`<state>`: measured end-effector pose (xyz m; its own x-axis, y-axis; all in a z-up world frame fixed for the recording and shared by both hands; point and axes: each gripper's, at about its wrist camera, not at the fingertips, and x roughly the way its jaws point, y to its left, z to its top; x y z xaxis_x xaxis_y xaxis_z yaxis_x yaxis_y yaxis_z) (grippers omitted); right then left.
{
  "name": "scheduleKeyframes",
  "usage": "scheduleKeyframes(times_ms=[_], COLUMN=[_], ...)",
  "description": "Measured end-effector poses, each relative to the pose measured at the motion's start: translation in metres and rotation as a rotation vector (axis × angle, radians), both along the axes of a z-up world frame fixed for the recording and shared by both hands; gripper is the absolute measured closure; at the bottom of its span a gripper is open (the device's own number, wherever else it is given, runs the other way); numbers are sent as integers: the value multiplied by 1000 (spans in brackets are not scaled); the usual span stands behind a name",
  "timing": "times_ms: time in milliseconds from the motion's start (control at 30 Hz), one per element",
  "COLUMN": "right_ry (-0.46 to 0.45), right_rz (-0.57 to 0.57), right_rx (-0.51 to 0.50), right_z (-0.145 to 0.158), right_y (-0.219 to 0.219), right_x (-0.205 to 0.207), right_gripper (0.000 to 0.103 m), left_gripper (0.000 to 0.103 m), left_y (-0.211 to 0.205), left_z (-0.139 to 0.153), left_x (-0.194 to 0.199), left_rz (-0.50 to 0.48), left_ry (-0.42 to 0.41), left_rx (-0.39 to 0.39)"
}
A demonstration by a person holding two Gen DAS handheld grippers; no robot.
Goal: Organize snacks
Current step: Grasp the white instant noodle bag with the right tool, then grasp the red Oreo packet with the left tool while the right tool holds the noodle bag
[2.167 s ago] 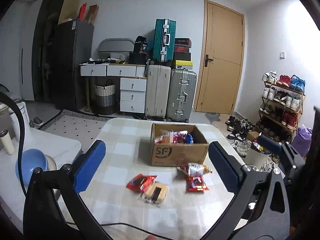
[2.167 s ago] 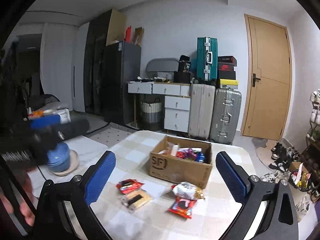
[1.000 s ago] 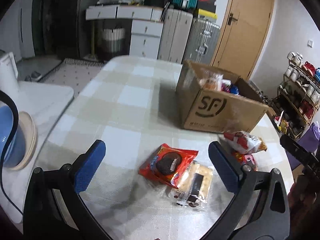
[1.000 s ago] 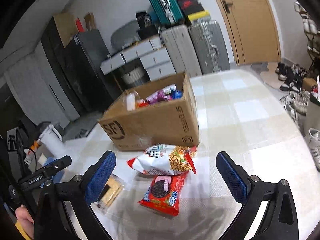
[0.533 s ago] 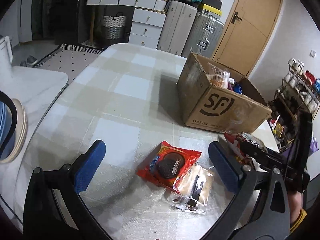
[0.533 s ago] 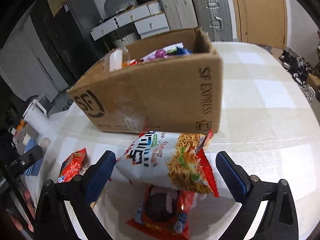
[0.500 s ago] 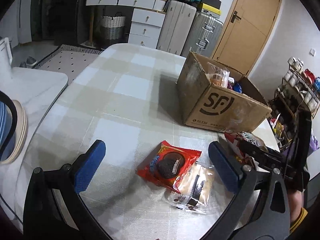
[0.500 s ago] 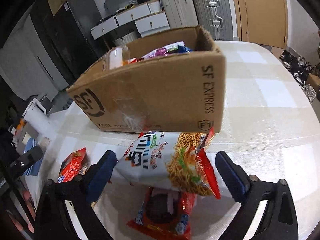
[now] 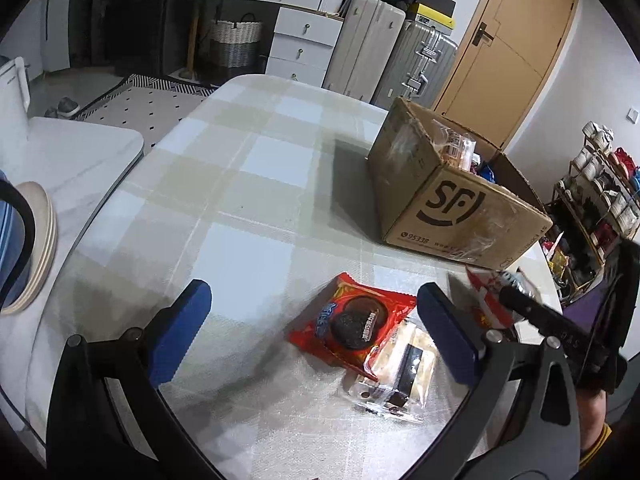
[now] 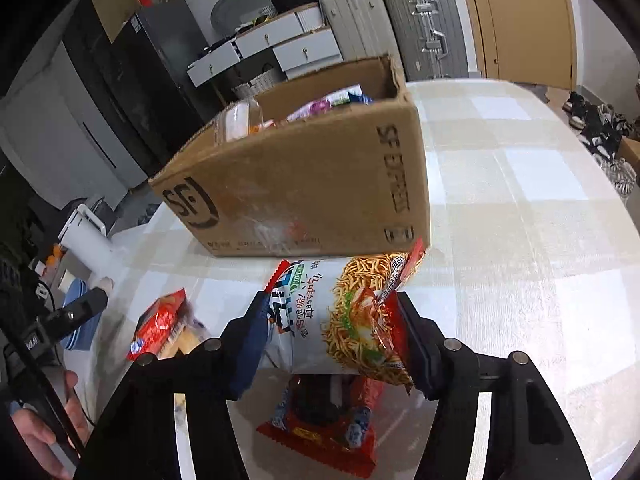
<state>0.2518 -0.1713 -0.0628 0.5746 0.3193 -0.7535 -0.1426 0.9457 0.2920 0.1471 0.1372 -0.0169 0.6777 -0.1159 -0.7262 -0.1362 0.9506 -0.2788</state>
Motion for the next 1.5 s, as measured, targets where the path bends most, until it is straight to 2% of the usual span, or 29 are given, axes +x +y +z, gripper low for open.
scheduleKeyframes(times_ms=[100,233,467,700,867,933,1000,1067,1133,1200,1233,1500], right_ry=[-13,-22,-81,-112,-121,-125,-122,-120,-118,-115,-113,-121], right_rz=[10,17,20,48,68,75,76,74,75,75,74,73], right_rx=[-4,17,38,76,84,80,83,86,85,83,82,76], right_z=[0,3,21,38,43,44,44,44,44,43,42,43], right_y=[-1,-2,-12,-17,-15,-14,-14,-14,-14,-14,-13,-12], right_x=[-4,-11,-29,-53,-64,-66,-65,-65,-64,-61,-61,-62], right_gripper=[42,44,44,44,44,44,44,44,44,44,44,44], left_gripper=[0,0,0,0,1,6,14,17,28,55,58,62], left_y=[1,-2,2,-14,-26,-29,-32,-33,-34,-33,-33,-27], left_z=[0,-2,-4,-19,-43,-50,-49,-49,-47,-46,-45,-43], left_x=[-1,-1,0,10,23,26,26,26,26,25,25,22], left_rz=[2,-6,-8,-96,-156,-167,-177,-184,-199,-218,-225,-206], left_ry=[-5,-2,4,58,144,165,147,146,137,135,136,134], left_rx=[-12,19,16,42,56,79,106,106,84,53,37,24])
